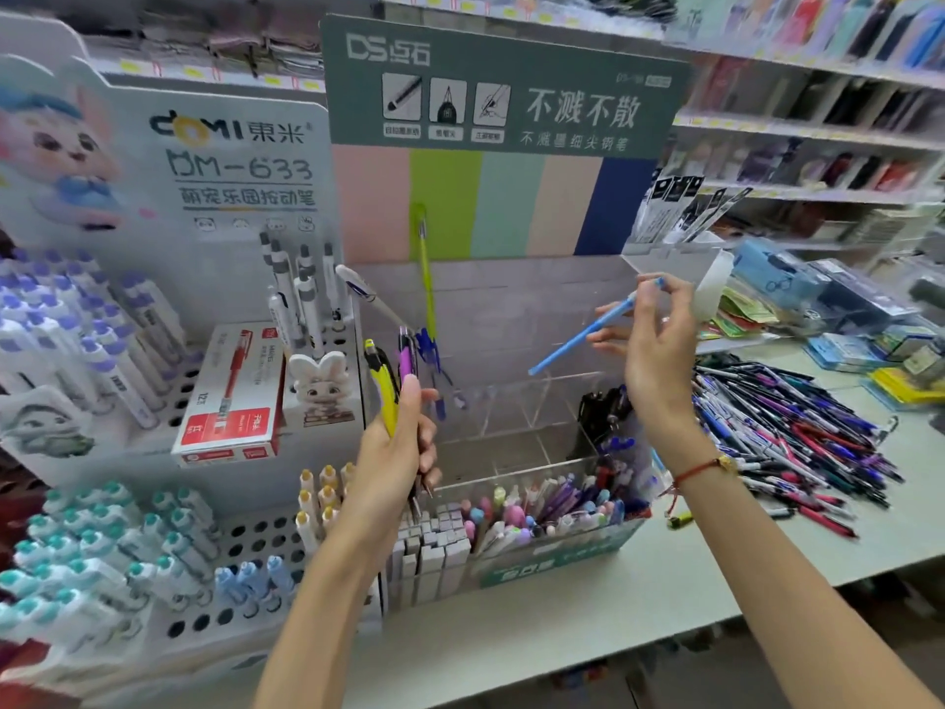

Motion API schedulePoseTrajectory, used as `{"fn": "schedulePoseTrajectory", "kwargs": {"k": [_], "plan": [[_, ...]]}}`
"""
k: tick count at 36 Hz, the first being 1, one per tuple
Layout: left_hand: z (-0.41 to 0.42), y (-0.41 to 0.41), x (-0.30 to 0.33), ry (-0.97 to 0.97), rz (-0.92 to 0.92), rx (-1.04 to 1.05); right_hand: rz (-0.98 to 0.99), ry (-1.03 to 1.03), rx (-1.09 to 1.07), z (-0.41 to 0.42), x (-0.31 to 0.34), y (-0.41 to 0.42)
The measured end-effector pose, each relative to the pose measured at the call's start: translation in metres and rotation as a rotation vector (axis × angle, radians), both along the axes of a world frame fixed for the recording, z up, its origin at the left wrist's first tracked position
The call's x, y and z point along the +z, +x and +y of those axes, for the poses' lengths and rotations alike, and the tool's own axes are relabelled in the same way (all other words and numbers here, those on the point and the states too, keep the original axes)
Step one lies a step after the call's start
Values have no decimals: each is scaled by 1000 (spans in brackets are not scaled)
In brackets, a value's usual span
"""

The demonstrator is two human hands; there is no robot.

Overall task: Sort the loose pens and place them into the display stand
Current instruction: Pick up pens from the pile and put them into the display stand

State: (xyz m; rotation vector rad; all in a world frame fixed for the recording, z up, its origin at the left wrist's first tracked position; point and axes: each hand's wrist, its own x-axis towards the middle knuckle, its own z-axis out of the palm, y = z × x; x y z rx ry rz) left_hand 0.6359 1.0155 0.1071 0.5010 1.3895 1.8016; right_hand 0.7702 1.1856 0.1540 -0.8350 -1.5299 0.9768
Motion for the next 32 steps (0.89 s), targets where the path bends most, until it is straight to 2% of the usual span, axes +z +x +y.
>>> {"fn": "schedulePoseTrajectory", "kwargs": {"k": [4,6,9,15,18,20,23,25,28,30,32], "plan": [[3,5,-1,54,-151,-52,-412,203,59,11,-13,-20],[3,7,0,109,-270,-79,-615,219,164,15,-20,-30],[3,11,-1,113,-298,-94,-786,219,262,17,-23,-42],[1,15,-7,55,-221,-78,-1067,463,-30,15,-10,-54],[3,16,-6,40,-232,-57,-1215,564,-85,11,-6,-56],[4,16,-5,29,-234,-35,-1181,527,-94,9,-6,-51],[6,15,-6,3,-175,-36,-947,426,-93,-5,-10,-42],[7,14,-7,-17,-130,-61,-757,236,94,-23,-9,-41],[6,15,-7,-18,-87,-130,-650,-80,447,-48,-7,-40],[5,16,-6,-14,-57,-174,-582,-179,500,-53,-11,-38],[4,16,-6,-20,-30,-179,-518,-167,441,-53,-14,-37]]}}
